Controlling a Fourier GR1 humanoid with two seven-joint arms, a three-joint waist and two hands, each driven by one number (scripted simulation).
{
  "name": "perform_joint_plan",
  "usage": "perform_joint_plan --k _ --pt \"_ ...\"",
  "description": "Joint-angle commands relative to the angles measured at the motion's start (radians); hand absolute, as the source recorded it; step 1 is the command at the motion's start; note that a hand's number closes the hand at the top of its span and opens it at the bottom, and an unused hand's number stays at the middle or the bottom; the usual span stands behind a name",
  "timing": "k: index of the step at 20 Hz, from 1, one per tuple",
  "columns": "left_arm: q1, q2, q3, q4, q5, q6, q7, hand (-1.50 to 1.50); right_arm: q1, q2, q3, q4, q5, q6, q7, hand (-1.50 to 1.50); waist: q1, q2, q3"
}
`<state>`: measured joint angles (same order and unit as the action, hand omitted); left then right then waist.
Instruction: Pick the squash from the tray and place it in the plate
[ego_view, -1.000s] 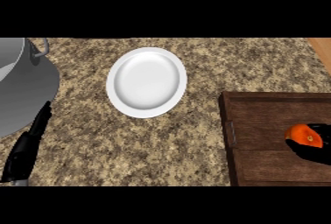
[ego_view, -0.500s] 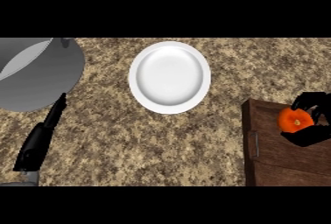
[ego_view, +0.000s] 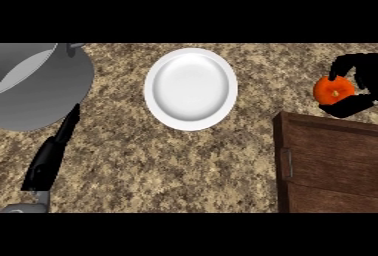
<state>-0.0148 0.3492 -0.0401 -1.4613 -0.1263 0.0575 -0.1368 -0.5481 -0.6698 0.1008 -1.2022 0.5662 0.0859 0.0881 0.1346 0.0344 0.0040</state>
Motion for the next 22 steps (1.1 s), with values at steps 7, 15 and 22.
perform_joint_plan --k 7,15,22 --pt "0.043 0.031 0.053 -0.012 0.015 -0.004 0.022 0.00 -0.311 0.111 -0.041 0.205 -0.078 -0.051 -0.408 1.50 -0.071 -0.024 -0.002" --pt "0.072 0.029 0.098 0.004 0.015 -0.006 -0.012 0.00 -0.463 0.231 -0.023 0.267 -0.107 0.072 -0.443 1.50 -0.115 -0.032 -0.004" --pt "0.056 0.014 0.103 0.028 0.011 -0.014 -0.007 0.00 -0.648 0.448 0.002 0.392 -0.072 0.039 -0.262 1.50 -0.108 -0.030 -0.005"
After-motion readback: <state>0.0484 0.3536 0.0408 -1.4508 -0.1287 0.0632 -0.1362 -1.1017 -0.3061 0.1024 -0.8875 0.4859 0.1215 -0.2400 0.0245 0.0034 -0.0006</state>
